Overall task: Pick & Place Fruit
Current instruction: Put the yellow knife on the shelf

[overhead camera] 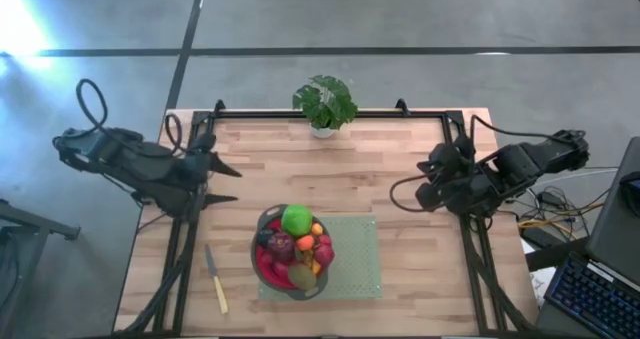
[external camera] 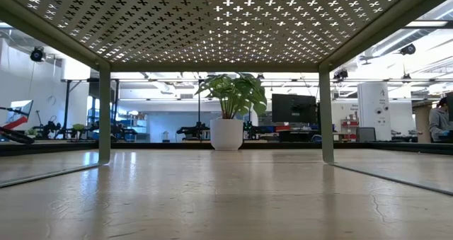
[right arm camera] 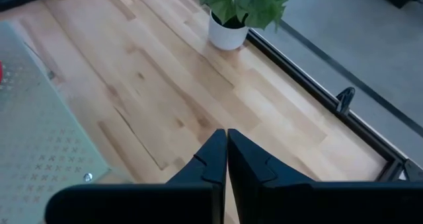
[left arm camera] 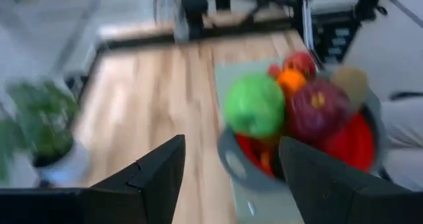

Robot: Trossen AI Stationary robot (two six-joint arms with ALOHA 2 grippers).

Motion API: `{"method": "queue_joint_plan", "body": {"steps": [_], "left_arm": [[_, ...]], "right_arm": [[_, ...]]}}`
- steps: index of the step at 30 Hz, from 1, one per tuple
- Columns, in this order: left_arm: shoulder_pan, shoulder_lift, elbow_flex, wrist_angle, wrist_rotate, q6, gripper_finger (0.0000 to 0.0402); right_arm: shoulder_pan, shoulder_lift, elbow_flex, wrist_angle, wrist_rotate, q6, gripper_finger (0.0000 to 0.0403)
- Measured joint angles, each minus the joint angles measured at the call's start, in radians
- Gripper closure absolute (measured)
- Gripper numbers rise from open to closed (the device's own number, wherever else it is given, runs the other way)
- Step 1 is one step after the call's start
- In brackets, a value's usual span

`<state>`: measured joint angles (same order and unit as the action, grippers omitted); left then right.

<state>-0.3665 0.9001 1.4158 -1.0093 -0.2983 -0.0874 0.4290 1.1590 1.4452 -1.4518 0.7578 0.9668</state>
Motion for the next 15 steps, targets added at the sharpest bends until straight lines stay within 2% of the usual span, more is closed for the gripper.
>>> {"method": "queue_joint_plan", "body": {"steps": [6,10,15], "left_arm": [[-0.041,-0.004,0.035,-0.265,0.067,-0.146,0.0152],[-0.047,-0.004,0.014,-0.311,0.125,-0.245,0.0153],[-0.048,-0.007,-0.035,-0.331,0.224,-0.251,0.0154]], "right_arm": [[0.0,-0.018,0.0,0.0,0.001,0.02,0.0394],[0.0,-0.015,0.0,0.0,0.012,0.028,0.0394],[0.0,-0.005,0.0,0.0,0.027,0.028,0.0394]]}}
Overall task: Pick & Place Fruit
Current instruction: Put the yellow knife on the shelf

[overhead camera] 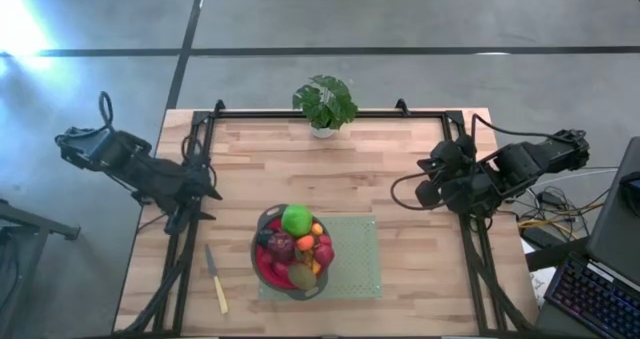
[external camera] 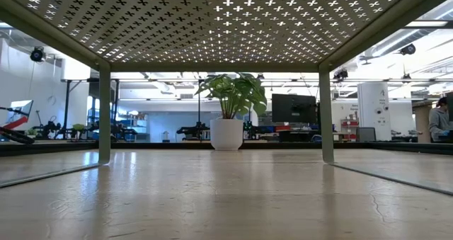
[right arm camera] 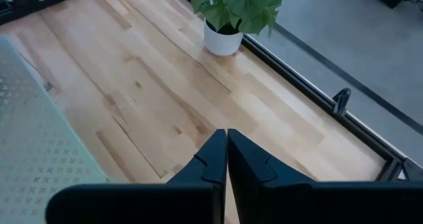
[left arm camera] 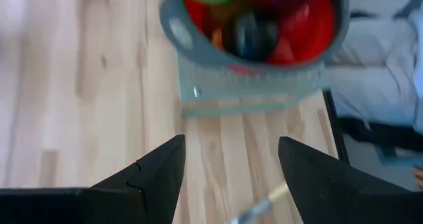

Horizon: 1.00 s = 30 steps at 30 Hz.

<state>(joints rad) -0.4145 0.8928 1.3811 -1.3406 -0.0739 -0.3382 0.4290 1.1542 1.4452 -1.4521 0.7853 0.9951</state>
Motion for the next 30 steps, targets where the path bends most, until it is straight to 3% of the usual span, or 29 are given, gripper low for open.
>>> {"method": "queue_joint_plan", "body": {"steps": [8,19,25,30], "left_arm": [[-0.06,0.011,-0.156,-0.022,0.085,-0.107,0.0171],[-0.298,0.04,-0.326,0.104,0.107,-0.311,0.0197],[-0.391,0.068,-0.402,0.147,0.106,-0.281,0.0197],[-0.408,0.098,-0.483,0.222,0.12,-0.102,0.0197]], "right_arm": [[0.0,0.006,0.0,0.0,-0.002,0.026,0.0394],[0.0,0.006,-0.003,0.0,-0.005,0.027,0.0394],[0.0,0.006,-0.016,-0.001,-0.006,0.063,0.0394],[0.0,0.005,-0.036,0.0,-0.006,0.071,0.0394]]}}
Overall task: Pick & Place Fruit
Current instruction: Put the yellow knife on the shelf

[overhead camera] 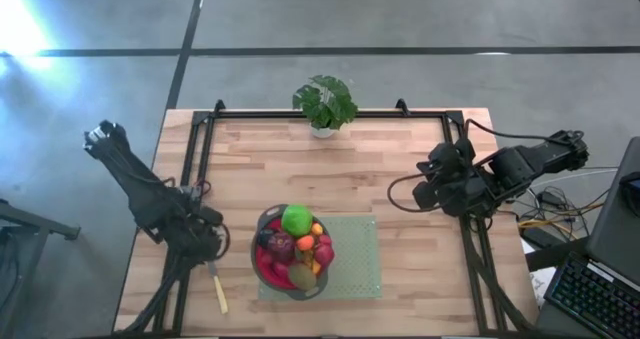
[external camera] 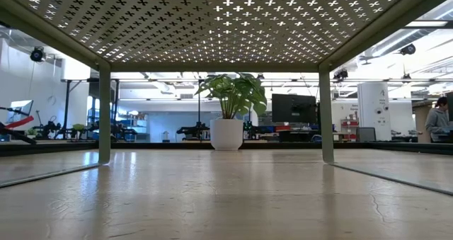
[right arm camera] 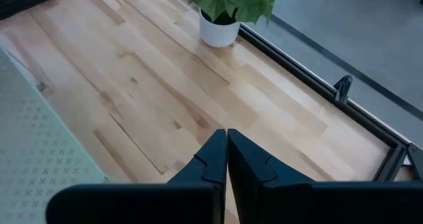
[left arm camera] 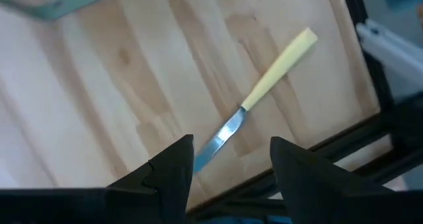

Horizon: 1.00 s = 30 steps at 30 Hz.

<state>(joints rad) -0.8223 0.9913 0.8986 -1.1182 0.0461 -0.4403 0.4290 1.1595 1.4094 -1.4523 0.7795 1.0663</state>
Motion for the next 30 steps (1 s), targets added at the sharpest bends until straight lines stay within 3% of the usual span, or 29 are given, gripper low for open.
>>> {"method": "queue_joint_plan", "body": {"steps": [7,16,23,30], "left_arm": [[-0.001,0.092,-0.06,0.099,0.048,0.167,0.0197],[-0.016,0.294,-0.008,0.118,0.121,0.28,0.0197],[-0.082,0.416,0.085,0.127,0.112,0.291,0.0197],[-0.178,0.468,0.078,0.267,0.011,0.288,0.0197]], "right_arm": [[0.0,-0.001,-0.028,-0.002,-0.019,-0.001,0.0394],[0.0,-0.006,-0.043,-0.01,-0.023,-0.002,0.0394],[0.0,-0.022,-0.043,-0.01,-0.022,0.004,0.0394],[0.0,-0.027,-0.043,-0.009,-0.022,0.013,0.0394]]}}
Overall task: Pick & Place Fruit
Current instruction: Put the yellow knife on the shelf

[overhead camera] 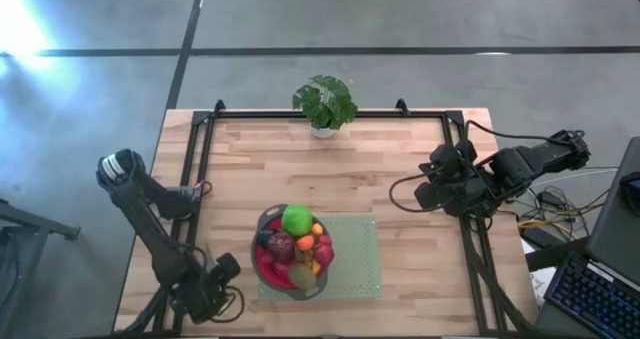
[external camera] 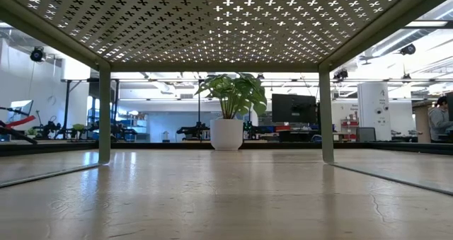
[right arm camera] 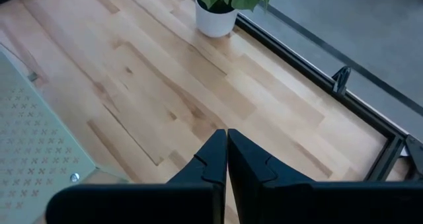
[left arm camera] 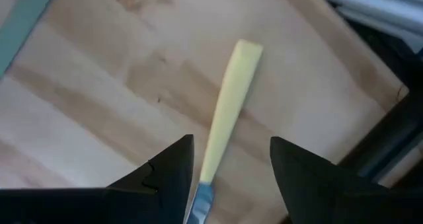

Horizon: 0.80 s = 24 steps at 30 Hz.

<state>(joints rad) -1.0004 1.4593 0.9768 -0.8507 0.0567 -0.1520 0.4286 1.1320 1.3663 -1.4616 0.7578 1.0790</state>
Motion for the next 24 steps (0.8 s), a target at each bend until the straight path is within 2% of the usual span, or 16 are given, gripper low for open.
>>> {"method": "queue_joint_plan", "body": {"steps": [14,18,24], "left_arm": [[-0.022,0.134,-0.003,0.07,-0.029,0.008,0.0197],[-0.029,0.144,-0.003,0.153,-0.013,0.021,0.0197],[-0.035,0.161,-0.006,0.156,-0.013,0.026,0.02]], "right_arm": [[-0.013,-0.001,0.0,0.001,0.001,0.003,0.0394],[-0.013,-0.005,0.0,0.001,0.001,0.003,0.0394],[-0.013,-0.006,0.0,0.001,0.002,0.003,0.0394]]}}
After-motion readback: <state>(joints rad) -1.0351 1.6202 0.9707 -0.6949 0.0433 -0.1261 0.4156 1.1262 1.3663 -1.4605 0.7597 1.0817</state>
